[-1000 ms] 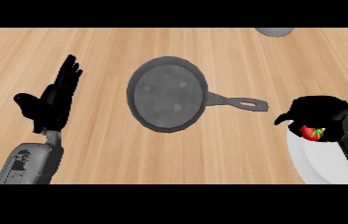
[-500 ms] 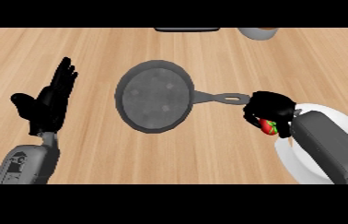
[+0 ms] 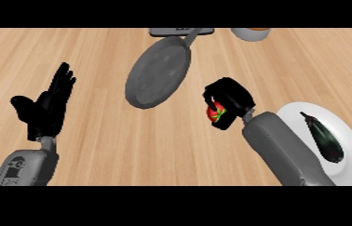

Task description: Pick the tomato from the plate and place it in the pan

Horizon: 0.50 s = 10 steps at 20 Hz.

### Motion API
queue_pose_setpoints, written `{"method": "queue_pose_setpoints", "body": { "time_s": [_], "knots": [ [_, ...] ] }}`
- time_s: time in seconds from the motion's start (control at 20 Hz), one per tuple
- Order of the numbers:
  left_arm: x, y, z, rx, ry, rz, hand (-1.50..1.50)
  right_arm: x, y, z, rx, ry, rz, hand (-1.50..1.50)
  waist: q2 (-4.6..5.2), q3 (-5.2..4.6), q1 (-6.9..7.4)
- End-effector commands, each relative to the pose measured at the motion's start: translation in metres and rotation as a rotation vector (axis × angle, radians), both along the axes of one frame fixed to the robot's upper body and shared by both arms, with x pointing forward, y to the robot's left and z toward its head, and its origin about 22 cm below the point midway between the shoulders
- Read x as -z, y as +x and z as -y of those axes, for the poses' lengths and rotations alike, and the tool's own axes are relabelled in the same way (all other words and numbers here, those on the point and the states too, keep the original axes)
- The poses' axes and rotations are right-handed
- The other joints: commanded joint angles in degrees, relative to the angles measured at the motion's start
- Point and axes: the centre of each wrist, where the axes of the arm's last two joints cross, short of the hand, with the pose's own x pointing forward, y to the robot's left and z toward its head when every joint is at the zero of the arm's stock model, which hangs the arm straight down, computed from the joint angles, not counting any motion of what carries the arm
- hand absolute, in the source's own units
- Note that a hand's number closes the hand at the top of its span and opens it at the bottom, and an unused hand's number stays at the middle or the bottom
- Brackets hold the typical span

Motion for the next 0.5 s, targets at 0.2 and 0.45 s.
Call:
{"method": "queue_pose_setpoints", "body": {
  "time_s": [0.2,0.45],
  "knots": [
    [-0.005,0.002,0.002,0.024,0.006,0.011,0.00,-0.057,-0.023,-0.110,0.289,0.328,0.072,1.50,1.42,0.78,3.73],
    [-0.006,0.006,0.013,0.076,-0.004,0.035,0.00,-0.094,-0.042,-0.136,0.504,0.462,0.069,1.50,2.85,0.78,5.47]
  ]
}}
